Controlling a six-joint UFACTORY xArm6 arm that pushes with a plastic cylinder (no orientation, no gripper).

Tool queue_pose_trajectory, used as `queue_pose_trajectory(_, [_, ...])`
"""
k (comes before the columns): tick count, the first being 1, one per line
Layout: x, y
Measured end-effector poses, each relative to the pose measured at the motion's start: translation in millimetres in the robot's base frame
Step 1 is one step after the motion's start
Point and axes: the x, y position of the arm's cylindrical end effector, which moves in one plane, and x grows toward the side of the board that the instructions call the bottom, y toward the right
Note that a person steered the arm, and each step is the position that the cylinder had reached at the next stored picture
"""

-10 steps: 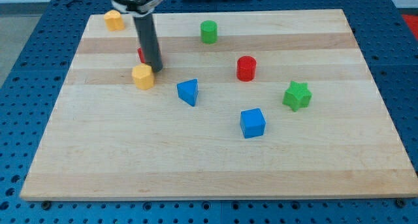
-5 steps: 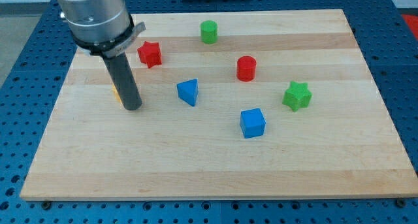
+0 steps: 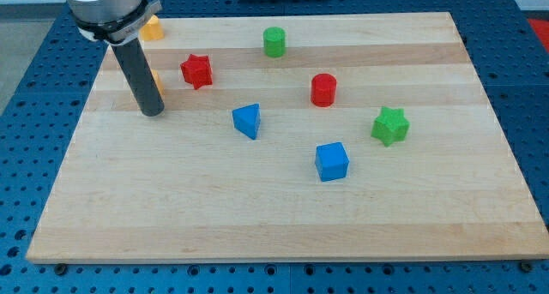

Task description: Push yellow hexagon towards yellow heart

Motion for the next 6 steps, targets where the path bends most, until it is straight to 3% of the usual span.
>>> queue_pose_trajectory(3, [-61,-54])
queue_pose_trajectory(6, [-57,-7])
